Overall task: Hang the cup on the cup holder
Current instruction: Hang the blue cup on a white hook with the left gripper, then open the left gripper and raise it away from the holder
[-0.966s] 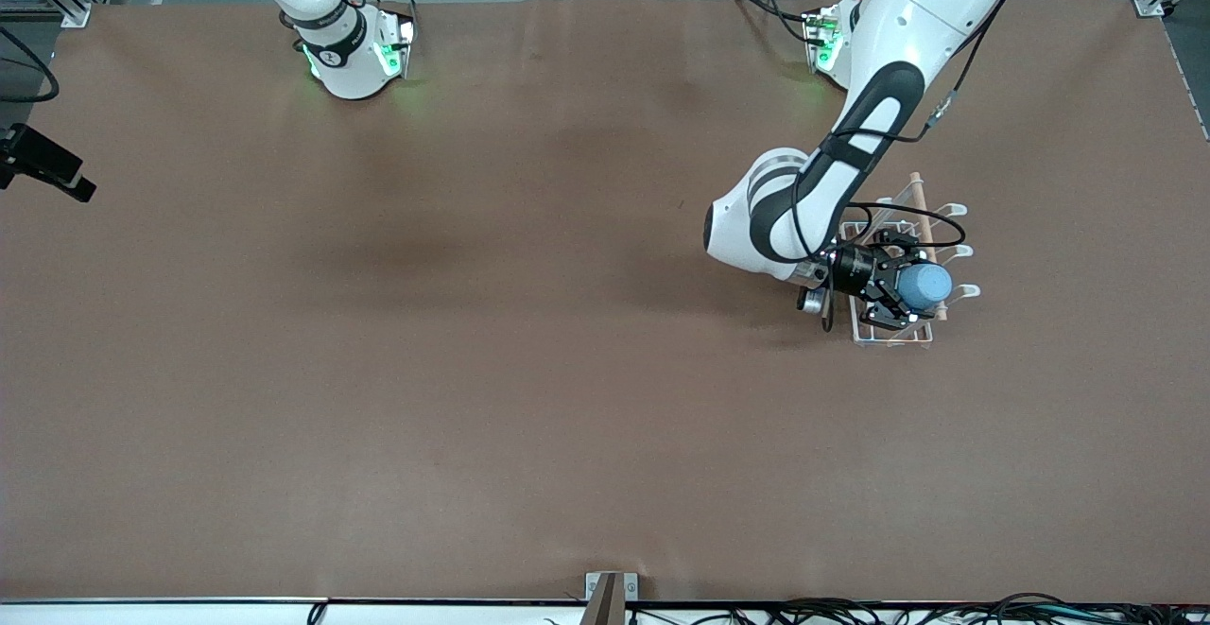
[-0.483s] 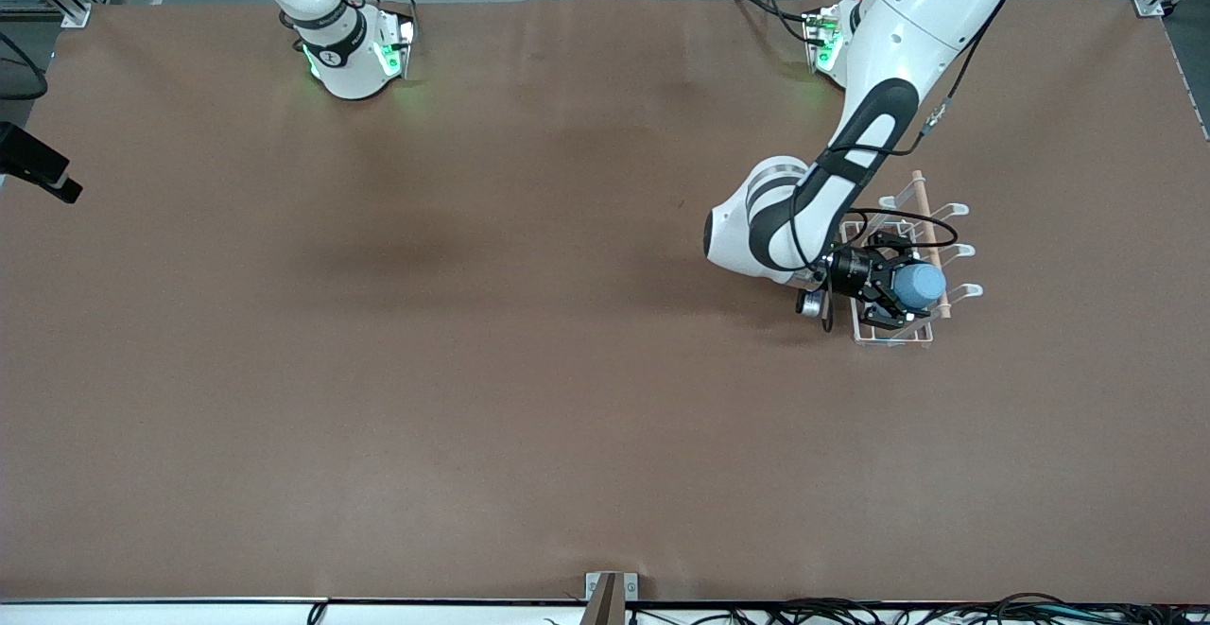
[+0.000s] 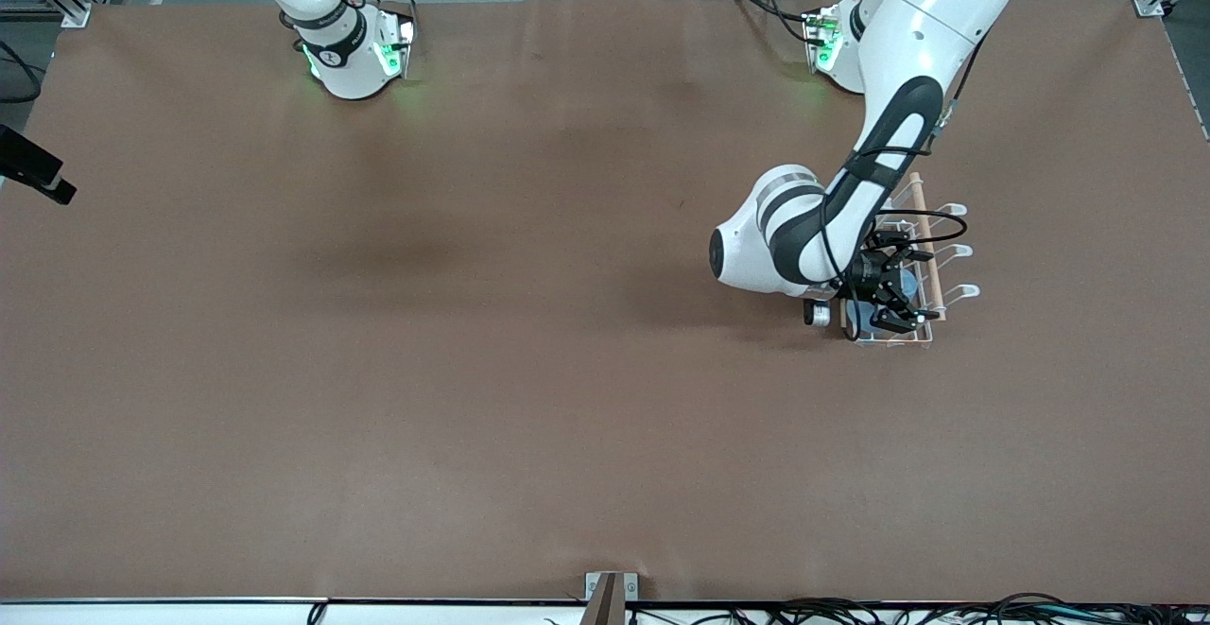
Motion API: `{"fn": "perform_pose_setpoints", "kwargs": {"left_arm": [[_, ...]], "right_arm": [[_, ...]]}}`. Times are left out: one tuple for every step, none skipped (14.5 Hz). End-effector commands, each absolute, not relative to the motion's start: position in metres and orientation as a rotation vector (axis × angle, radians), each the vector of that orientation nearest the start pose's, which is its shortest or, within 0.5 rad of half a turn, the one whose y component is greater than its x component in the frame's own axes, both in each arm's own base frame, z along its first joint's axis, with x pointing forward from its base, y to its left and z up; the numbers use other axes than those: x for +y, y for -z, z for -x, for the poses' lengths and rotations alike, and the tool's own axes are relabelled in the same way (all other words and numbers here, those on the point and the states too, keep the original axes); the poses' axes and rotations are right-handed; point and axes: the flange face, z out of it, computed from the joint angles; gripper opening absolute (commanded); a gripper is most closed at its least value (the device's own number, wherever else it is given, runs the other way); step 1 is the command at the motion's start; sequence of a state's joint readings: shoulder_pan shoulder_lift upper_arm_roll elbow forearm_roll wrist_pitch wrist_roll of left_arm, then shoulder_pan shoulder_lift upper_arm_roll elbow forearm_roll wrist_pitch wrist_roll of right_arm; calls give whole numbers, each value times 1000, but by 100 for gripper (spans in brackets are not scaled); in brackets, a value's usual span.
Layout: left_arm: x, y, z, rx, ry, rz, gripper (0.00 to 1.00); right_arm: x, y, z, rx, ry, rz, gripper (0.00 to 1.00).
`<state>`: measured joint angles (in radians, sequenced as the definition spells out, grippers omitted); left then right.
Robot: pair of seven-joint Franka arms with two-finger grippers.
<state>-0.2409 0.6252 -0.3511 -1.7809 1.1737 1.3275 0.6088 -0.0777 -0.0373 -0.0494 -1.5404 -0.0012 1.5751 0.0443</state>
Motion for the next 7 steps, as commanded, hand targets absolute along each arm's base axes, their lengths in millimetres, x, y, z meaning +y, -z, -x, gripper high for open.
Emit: {"fn": "perform_pose_setpoints", "kwargs": {"left_arm": [[-214,-265,-561,1388,-994,1444,100],[-216,-279,-568,1344,-950,1523,100],[-215,-295,-570,1296,-905,1579,100],[-215,-305,-572,1249,-862,1601,100],[-213,-313,-573,1198,-822,1641,100],[-213,-326,-573,1139,-773,1687,100],[-207,-337,-574,1084,-737,1767,100]], "right_arm": [[-75,-662,-540,263,118,3135,100],[-74,-662,-540,261,118,3135,100],[-74,-662,-540,263,115,3135,100],[-74,-662,-540,261,115,3135,100],[-72,-662,-541,256,115,3135,100],[-72,-661,-540,256,113,3135,100],[-72,-661,-540,256,113,3135,100]]}}
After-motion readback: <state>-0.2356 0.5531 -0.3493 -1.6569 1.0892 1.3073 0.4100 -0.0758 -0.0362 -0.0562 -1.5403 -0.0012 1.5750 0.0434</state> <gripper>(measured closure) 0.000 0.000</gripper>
